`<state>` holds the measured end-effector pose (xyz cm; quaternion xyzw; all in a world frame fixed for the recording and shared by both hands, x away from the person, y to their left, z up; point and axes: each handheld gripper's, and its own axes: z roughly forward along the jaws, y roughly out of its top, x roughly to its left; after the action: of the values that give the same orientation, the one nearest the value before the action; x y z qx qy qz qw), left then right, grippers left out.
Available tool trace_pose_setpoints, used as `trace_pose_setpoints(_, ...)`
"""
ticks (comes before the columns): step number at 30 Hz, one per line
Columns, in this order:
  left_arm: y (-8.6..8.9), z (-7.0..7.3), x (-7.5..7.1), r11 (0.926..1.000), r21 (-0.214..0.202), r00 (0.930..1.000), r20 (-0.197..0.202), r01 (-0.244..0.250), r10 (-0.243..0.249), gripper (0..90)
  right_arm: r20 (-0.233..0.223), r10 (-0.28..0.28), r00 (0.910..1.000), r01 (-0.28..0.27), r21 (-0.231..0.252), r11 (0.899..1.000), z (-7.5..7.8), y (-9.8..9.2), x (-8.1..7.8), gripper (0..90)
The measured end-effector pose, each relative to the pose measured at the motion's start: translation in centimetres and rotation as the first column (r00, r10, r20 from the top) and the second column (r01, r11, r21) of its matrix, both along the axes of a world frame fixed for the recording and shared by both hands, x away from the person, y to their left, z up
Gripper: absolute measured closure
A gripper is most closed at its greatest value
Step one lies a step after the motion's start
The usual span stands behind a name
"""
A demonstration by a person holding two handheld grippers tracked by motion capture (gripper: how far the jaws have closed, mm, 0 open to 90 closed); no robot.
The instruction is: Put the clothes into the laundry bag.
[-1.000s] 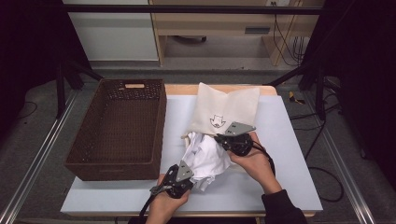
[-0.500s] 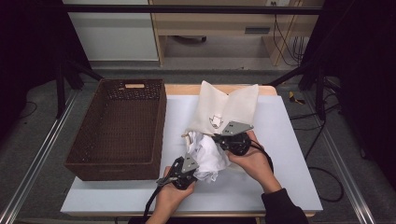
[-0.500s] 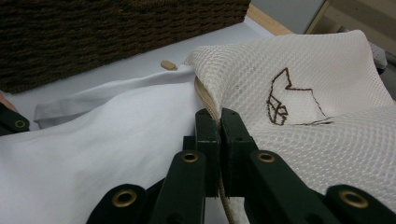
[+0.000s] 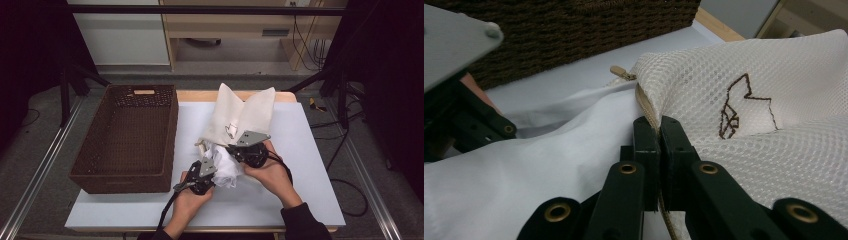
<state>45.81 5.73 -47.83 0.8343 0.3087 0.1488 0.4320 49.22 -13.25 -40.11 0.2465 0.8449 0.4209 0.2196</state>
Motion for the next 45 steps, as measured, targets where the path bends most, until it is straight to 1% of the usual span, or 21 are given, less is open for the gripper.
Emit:
trace_pose_setpoints(2, 0.0, 0.0, 0.2, 1.0000, -0.003, 1.0000, -0.004, -0.001, 0.001, 90.0, 0.000, 0.001, 1.0000, -0.001, 0.000, 1.000, 0.1, 0.0, -0.1, 87.6)
trace_pose_setpoints(4, -0.1, 0.1, 0.6, 0.9996, -0.024, 0.9999, -0.011, -0.013, 0.013, 90.0, 0.002, 0.003, 1.0000, -0.003, -0.002, 1.000, 0.4, 0.0, -0.2, 87.6)
trace_pose_setpoints(9, -0.1, 0.4, 1.0, 0.9991, -0.035, 0.9997, -0.008, -0.025, 0.024, 90.0, 0.005, 0.008, 1.0000, -0.008, 0.001, 1.000, 0.6, 0.1, -0.4, 87.6)
trace_pose_setpoints(14, -0.2, 0.4, 1.6, 0.9984, -0.045, 0.9994, -0.012, -0.033, 0.032, 90.0, 0.005, 0.015, 0.9999, -0.015, -0.007, 1.000, 0.7, 0.2, -0.8, 87.7)
trace_pose_setpoints(18, -0.3, 0.3, 2.3, 0.9966, -0.068, 0.9988, -0.022, -0.046, 0.044, 90.0, 0.005, 0.019, 0.9998, -0.019, -0.014, 1.000, 0.7, 0.4, -1.0, 87.7)
trace_pose_setpoints(24, -0.6, 0.8, 3.1, 0.9967, -0.063, 0.9987, -0.013, -0.050, 0.049, 90.0, 0.006, 0.020, 0.9998, -0.020, -0.021, 1.000, 0.8, 0.5, -1.2, 87.8)
trace_pose_setpoints(26, -0.7, 0.9, 3.4, 0.9959, -0.072, 0.9985, -0.014, -0.054, 0.053, 90.0, 0.007, 0.022, 0.9997, -0.022, -0.023, 1.000, 0.8, 0.5, -1.2, 87.8)
trace_pose_setpoints(32, -1.1, 0.8, 4.1, 0.9945, -0.083, 0.9980, -0.009, -0.064, 0.063, 90.0, 0.010, 0.023, 0.9997, -0.023, -0.023, 0.999, 0.8, 0.4, -1.3, 87.9)
trace_pose_setpoints(36, -1.3, 1.0, 4.5, 0.9958, -0.072, 0.9984, -0.004, -0.056, 0.056, 90.0, 0.011, 0.030, 0.9995, -0.029, -0.025, 0.999, 0.8, 0.4, -1.3, 88.0)
trace_pose_setpoints(39, -1.4, 1.0, 4.7, 0.9952, -0.077, 0.9981, -0.002, -0.061, 0.061, 90.0, 0.017, 0.027, 0.9995, -0.027, -0.021, 0.999, 0.9, 0.2, -1.3, 88.1)
trace_pose_setpoints(41, -1.3, 1.0, 4.9, 0.9947, -0.082, 0.9980, -0.006, -0.063, 0.063, 90.0, 0.012, 0.022, 0.9997, -0.022, -0.021, 1.000, 0.8, 0.1, -1.4, 88.1)
trace_pose_setpoints(45, -1.3, 0.8, 5.0, 0.9948, -0.079, 0.9979, -0.003, -0.065, 0.065, 90.0, 0.006, 0.022, 0.9997, -0.021, -0.024, 0.999, 0.6, -0.1, -1.5, 88.1)
